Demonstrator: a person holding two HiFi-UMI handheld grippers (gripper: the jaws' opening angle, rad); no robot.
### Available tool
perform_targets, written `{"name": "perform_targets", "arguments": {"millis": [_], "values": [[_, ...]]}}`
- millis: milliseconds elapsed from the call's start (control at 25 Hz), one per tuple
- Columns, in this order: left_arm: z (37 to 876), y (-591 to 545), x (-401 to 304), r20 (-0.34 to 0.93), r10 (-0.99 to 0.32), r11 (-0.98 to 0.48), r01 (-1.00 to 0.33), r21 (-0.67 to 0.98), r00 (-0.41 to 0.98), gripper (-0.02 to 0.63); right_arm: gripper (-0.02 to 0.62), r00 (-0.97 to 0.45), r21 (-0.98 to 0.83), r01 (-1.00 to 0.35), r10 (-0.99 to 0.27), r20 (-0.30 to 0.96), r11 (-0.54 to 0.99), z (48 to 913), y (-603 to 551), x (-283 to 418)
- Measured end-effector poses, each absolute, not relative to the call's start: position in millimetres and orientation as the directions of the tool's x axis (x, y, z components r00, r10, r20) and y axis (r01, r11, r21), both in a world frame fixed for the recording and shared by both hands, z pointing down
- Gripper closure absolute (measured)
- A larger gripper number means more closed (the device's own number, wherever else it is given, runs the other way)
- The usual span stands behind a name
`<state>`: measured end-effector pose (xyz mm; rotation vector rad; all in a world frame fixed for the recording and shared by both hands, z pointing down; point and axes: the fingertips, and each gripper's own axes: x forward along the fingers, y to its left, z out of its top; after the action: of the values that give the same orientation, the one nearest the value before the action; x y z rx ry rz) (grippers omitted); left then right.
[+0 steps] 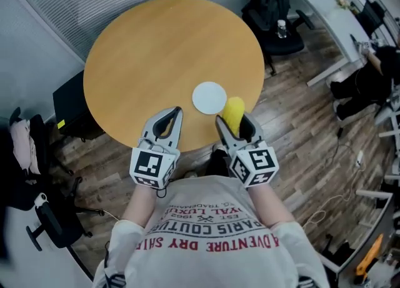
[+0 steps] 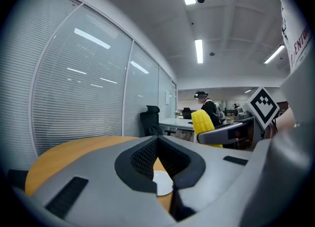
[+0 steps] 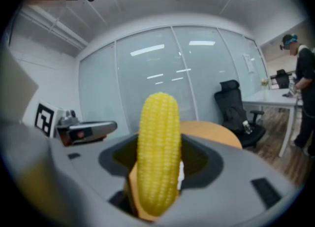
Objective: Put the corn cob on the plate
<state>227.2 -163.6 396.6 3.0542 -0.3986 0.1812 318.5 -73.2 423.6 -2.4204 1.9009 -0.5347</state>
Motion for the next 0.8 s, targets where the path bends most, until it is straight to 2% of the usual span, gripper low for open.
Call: {"name": "perform_targets", "arguments": {"millis": [320,800], "values": [[400,-197,256,0.134,-0.433,-0.896,-0.442,0.049,0.892,0.574,0.328,0.022,-0.217,-0.972,-0.962,0.274,-0.084,428,-123,367],[436,-228,274,0.188,-0.636,-0.749,-0.657,0.082,0.749,0.574,0.328,-0.23,-0.236,-0.962,-0.875,0.425,0.139,494,-182,406]]}}
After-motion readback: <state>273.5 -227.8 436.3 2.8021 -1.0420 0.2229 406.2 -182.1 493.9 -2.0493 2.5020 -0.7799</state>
